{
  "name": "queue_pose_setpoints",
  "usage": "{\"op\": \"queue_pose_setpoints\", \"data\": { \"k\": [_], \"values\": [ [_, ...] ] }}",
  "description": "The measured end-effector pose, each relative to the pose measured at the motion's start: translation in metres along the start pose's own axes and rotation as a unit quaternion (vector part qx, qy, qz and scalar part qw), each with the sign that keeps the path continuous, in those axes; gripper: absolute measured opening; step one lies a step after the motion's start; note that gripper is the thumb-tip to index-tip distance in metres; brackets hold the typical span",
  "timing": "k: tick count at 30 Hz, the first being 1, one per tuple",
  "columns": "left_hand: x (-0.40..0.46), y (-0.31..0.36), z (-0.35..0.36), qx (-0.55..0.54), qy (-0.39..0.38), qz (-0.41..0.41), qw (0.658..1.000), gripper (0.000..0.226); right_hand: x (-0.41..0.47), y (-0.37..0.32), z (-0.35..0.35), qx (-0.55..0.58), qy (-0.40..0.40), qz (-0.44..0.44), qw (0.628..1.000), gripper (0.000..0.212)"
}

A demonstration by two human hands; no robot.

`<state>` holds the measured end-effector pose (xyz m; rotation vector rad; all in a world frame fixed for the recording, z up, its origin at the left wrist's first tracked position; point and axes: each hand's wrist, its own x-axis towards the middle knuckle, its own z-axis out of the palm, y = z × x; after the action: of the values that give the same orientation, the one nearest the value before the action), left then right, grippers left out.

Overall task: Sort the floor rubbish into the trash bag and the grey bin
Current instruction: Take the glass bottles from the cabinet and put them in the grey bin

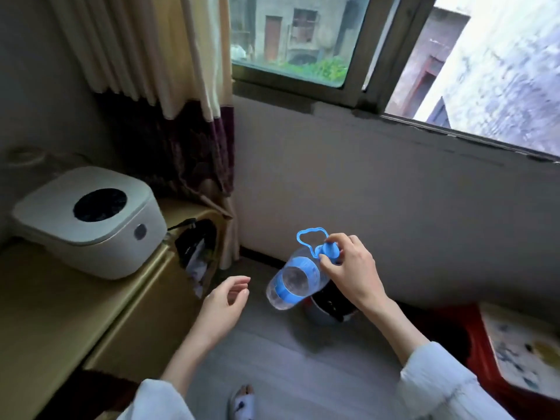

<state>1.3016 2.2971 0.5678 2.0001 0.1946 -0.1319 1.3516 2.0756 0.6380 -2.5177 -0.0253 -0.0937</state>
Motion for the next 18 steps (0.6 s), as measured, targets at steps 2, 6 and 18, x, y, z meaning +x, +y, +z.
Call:
{"op": "queue_pose_setpoints", "data": {
  "k": [2,6,18],
  "values": [
    [0.025,0.008,0.032,0.019,-0.039,0.001,0.999,0.023,0.009,0.037,-0.013,-0.003,0.02,0.044,0.999,0.025],
    [0.085,0.011,0.088,0.043,-0.107,-0.01,0.993,0.024,0.037,0.105,-0.019,0.004,0.048,0.129,0.991,0.023],
    [0.247,-0.064,0.236,0.147,-0.253,-0.084,0.953,0.026,0.135,0.282,0.081,0.055,0.097,0.371,0.922,0.023]
  ]
}}
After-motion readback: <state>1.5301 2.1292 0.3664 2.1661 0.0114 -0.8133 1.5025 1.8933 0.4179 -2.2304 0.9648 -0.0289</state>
